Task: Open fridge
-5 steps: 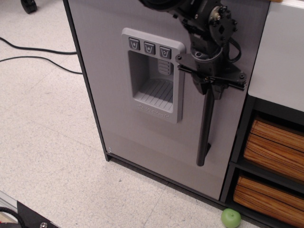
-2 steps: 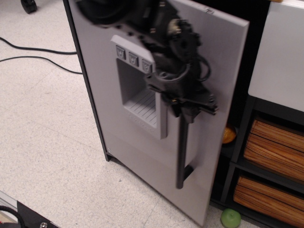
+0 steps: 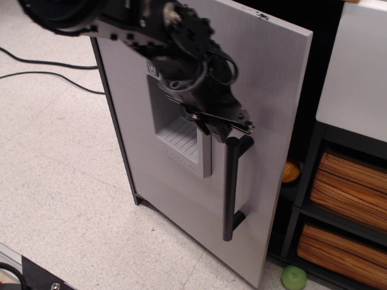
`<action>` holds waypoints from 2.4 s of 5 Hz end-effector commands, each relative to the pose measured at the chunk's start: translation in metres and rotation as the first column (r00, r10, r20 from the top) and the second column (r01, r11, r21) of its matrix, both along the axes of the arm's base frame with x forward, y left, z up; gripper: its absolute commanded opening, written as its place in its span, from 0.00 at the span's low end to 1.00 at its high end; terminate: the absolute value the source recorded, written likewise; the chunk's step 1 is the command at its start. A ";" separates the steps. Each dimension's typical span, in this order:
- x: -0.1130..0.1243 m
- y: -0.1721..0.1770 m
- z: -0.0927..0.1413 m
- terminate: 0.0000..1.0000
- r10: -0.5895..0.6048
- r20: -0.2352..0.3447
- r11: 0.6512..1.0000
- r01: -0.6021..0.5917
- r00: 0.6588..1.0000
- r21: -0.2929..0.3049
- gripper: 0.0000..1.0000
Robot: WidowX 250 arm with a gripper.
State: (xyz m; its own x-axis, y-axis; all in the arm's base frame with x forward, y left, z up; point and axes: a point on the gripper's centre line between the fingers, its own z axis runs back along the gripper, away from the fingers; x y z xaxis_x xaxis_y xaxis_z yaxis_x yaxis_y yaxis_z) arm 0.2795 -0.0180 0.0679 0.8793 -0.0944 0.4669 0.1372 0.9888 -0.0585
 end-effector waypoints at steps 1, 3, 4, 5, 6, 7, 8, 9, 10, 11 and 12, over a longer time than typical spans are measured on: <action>-0.005 -0.017 -0.007 0.00 0.001 -0.099 0.997 0.007 0.995 0.081 1.00; -0.022 -0.071 -0.026 0.00 -0.040 -0.170 0.992 0.060 0.985 0.112 1.00; -0.014 -0.102 -0.034 0.00 -0.050 -0.194 0.993 0.070 0.980 0.099 1.00; 0.007 -0.126 -0.044 0.00 -0.042 -0.189 0.994 0.061 0.981 0.093 1.00; 0.019 -0.138 -0.054 0.00 -0.041 -0.176 0.993 0.060 0.984 0.103 1.00; 0.033 -0.144 -0.055 0.00 -0.040 -0.165 0.993 0.057 0.986 0.101 1.00; 0.048 -0.147 -0.050 0.00 -0.035 -0.175 0.996 0.049 0.984 0.080 1.00; 0.061 -0.147 -0.049 0.00 -0.056 -0.193 0.994 0.073 0.980 0.086 1.00; 0.069 -0.143 -0.044 0.00 -0.074 -0.171 0.992 0.090 0.983 0.087 1.00; 0.073 -0.131 -0.034 0.00 -0.066 -0.158 0.992 0.082 0.985 0.099 1.00; 0.066 -0.114 -0.020 0.00 -0.022 -0.153 0.993 0.039 0.988 0.109 1.00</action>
State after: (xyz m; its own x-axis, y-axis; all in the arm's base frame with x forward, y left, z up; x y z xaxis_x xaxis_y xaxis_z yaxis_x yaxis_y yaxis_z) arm 0.3361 -0.1301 0.0251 0.9529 -0.1756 0.2474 0.1690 0.9845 0.0478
